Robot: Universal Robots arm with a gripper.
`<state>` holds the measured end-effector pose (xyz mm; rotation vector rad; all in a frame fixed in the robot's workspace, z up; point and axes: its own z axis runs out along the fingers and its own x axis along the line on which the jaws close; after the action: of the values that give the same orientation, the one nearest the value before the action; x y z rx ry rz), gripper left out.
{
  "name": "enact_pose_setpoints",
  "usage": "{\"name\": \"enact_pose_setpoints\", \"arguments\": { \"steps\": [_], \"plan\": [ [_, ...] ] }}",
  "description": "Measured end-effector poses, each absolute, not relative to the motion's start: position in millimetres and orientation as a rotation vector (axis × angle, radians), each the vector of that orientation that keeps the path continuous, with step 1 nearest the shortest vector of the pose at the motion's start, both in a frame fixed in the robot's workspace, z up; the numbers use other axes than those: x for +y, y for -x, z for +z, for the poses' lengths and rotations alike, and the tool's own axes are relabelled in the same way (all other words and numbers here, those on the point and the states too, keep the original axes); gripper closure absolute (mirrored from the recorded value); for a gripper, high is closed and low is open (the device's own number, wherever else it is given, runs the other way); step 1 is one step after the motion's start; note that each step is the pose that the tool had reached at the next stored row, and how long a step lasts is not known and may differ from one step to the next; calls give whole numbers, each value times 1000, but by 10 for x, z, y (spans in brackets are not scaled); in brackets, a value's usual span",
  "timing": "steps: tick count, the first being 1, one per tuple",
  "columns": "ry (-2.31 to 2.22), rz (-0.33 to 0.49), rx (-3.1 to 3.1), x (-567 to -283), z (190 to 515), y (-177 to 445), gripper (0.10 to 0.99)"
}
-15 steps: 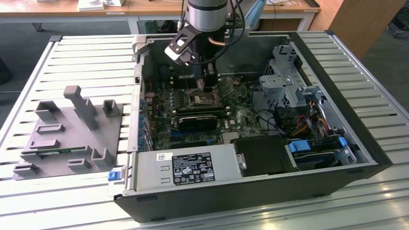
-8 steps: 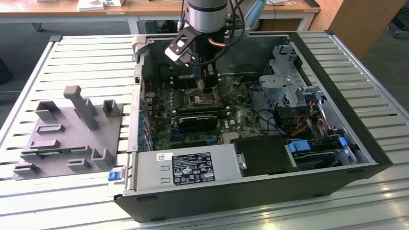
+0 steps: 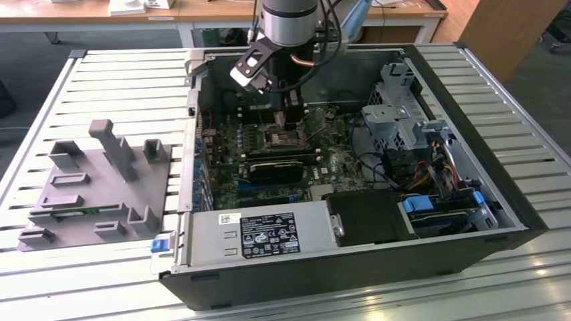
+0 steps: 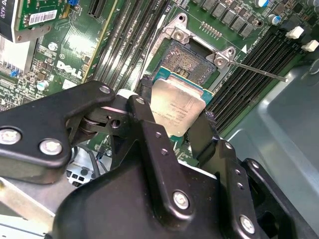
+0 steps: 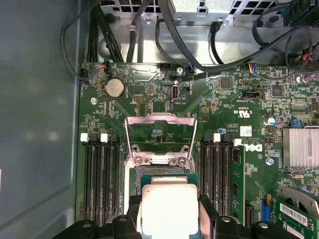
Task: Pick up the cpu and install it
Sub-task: 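Place the cpu into insertion slot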
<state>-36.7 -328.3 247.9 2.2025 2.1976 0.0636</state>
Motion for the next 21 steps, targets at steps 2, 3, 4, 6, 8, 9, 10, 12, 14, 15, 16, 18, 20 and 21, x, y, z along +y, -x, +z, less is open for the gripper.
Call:
{"name": "enact_pose_setpoints", "arguments": {
  "steps": [2,3,4,6,8,9,10,12,14,15,16,18,20,21],
  "plan": [
    [-2203,63,2197,-3281,2470,367,545],
    [-2204,63,2196,-3281,2463,369,545],
    [-2204,63,2196,-3279,2455,369,545],
    [-2205,63,2195,-3275,2438,369,545],
    [-2205,63,2195,-3265,2413,373,545],
    [-2205,63,2195,-3265,2406,374,545],
    [-2205,63,2195,-3265,2400,377,545],
    [-2205,63,2195,-3264,2389,385,545],
    [-2205,63,2195,-3263,2382,399,545],
    [-2205,63,2195,-3263,2379,407,545],
    [-2205,63,2195,-3262,2376,413,545],
    [-2205,63,2195,-3261,2370,423,545],
    [-2205,63,2195,-3261,2360,432,545],
    [-2205,63,2195,-3261,2357,433,545]
  ]
}}
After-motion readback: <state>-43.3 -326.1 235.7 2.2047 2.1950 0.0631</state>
